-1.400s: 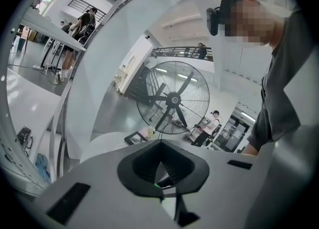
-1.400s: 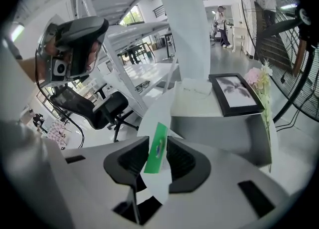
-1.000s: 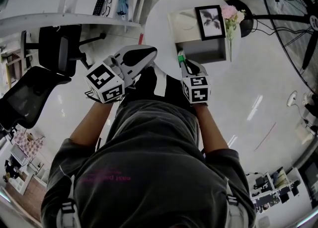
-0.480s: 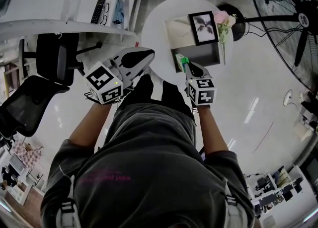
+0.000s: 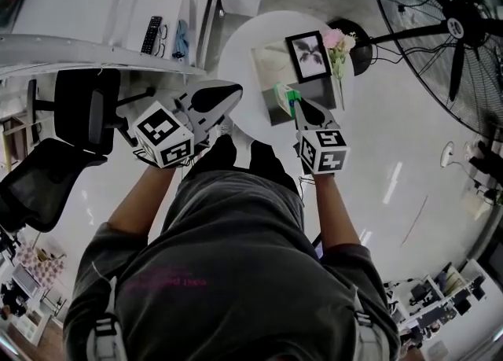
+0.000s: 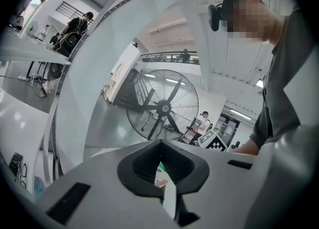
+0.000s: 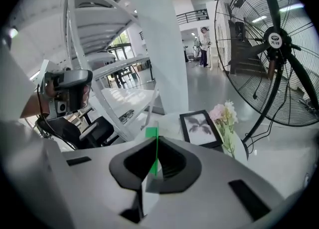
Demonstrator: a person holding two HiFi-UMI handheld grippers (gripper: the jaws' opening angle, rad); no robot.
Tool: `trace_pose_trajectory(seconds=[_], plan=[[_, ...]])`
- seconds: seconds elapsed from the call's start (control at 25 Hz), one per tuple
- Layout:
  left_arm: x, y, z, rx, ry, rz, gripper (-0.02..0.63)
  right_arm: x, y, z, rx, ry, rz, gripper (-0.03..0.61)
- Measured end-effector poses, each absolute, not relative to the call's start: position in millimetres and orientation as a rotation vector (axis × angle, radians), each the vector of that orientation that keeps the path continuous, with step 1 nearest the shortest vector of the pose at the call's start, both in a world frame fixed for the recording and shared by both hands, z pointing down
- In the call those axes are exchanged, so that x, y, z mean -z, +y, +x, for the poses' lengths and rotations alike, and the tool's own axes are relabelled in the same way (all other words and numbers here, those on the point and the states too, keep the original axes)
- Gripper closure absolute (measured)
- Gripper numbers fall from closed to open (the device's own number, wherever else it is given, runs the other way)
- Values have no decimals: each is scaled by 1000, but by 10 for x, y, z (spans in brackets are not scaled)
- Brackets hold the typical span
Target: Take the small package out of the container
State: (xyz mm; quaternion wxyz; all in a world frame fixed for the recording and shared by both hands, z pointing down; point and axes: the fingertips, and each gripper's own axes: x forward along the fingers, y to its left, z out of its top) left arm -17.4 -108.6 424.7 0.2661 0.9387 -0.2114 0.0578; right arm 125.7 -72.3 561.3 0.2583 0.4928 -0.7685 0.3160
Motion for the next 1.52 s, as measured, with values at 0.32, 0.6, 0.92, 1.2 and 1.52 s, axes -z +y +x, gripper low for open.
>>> trace_pose_trajectory(seconds=[0.32, 0.6, 0.92, 1.2, 1.52], plan=[[-4013, -1124, -209, -119, -572, 2580, 598, -5135, -922, 1280, -816, -2156, 1433, 554], [-3838, -1158, -278, -94, -585, 2617, 598, -4709, -1076, 1261, -816, -2231, 1514, 554], [-3724, -1206, -333, -74, -605, 2653, 598, -4341, -1178, 1254, -766, -2306, 1553, 554], [-3651, -1207, -385, -69, -619, 2673, 598, -4043, -1227, 1219, -730, -2392, 1563, 554], [-3595, -1209, -388, -60, -638, 2682, 598, -3831, -1237, 1244, -653, -2440, 1557, 554]])
